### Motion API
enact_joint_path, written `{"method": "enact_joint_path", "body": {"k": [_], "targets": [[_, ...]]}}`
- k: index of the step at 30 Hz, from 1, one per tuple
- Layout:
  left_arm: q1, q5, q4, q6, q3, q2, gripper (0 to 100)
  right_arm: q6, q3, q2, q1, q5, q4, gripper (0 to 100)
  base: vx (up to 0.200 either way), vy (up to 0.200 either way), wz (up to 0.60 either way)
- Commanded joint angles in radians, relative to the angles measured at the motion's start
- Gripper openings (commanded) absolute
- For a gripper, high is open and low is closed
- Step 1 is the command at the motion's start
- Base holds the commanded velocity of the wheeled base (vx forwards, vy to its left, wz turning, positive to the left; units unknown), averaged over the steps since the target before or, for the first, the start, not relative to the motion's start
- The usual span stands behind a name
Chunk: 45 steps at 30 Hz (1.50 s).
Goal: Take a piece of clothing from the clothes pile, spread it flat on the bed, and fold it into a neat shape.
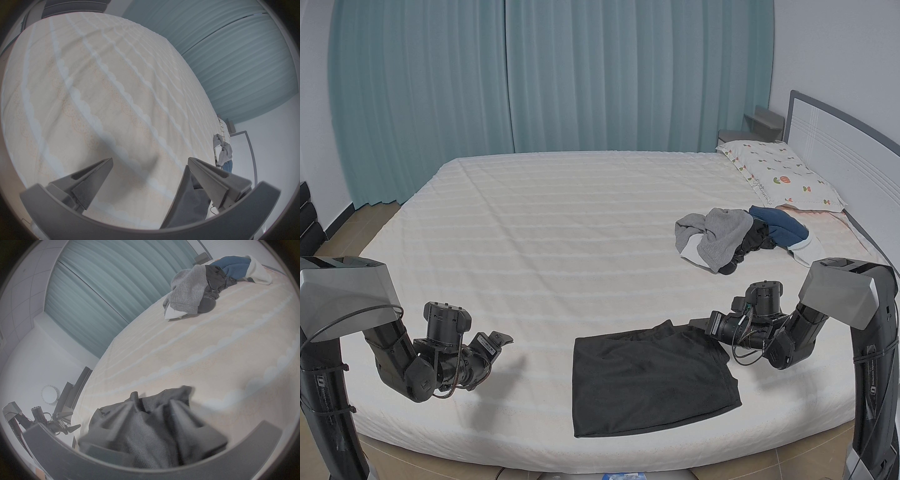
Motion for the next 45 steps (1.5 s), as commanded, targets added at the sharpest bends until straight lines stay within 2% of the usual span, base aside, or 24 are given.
{"method": "enact_joint_path", "body": {"k": [1, 11, 16, 20, 21, 25, 26, 43, 44, 45], "targets": [[0.0, 0.0, 0.0, 0.003, 0.0, 0.001, 100, 0.0, 0.004, -0.004, -0.011, 0.0, 0.0, 0, 0.0, 0.0, 0.0], [0.0, 0.0, 0.0, 0.0, 0.0, 0.001, 100, 0.003, 0.007, -0.025, -0.065, 0.0, -0.002, 0, 0.0, 0.0, 0.0], [0.0, 0.0, 0.0, 0.0, 0.0, 0.001, 100, 0.006, 0.017, -0.03, -0.068, 0.003, -0.006, 0, 0.0, 0.0, 0.0], [0.0, 0.0, 0.0, 0.0, 0.0, 0.001, 100, 0.058, 0.018, -0.047, -0.057, 0.006, -0.011, 0, 0.0, 0.0, 0.0], [0.0, 0.0, 0.0, 0.0, 0.0, 0.001, 100, 0.095, 0.02, -0.065, -0.045, 0.012, -0.008, 0, 0.0, 0.0, 0.0], [0.0, 0.0, 0.0, 0.0, 0.0, 0.001, 100, 0.097, 0.015, -0.07, -0.027, 0.011, 0.003, 0, 0.0, 0.0, 0.0], [0.0, 0.0, 0.0, 0.0, 0.0, 0.001, 100, 0.097, 0.017, -0.062, -0.017, 0.011, 0.002, 100, 0.0, 0.0, 0.0], [0.0, 0.0, 0.0, 0.003, 0.0, 0.001, 100, 0.06, 0.043, -0.027, -0.002, 0.014, -0.011, 100, 0.0, 0.0, 0.0], [0.0, 0.0, 0.0, 0.0, 0.0, 0.001, 100, 0.054, 0.046, -0.025, -0.002, 0.015, -0.011, 0, 0.0, 0.0, 0.0], [0.0, 0.0, 0.001, 0.003, 0.0, 0.001, 100, 0.046, 0.05, -0.024, -0.002, 0.017, -0.011, 0, 0.0, 0.0, 0.0]]}}
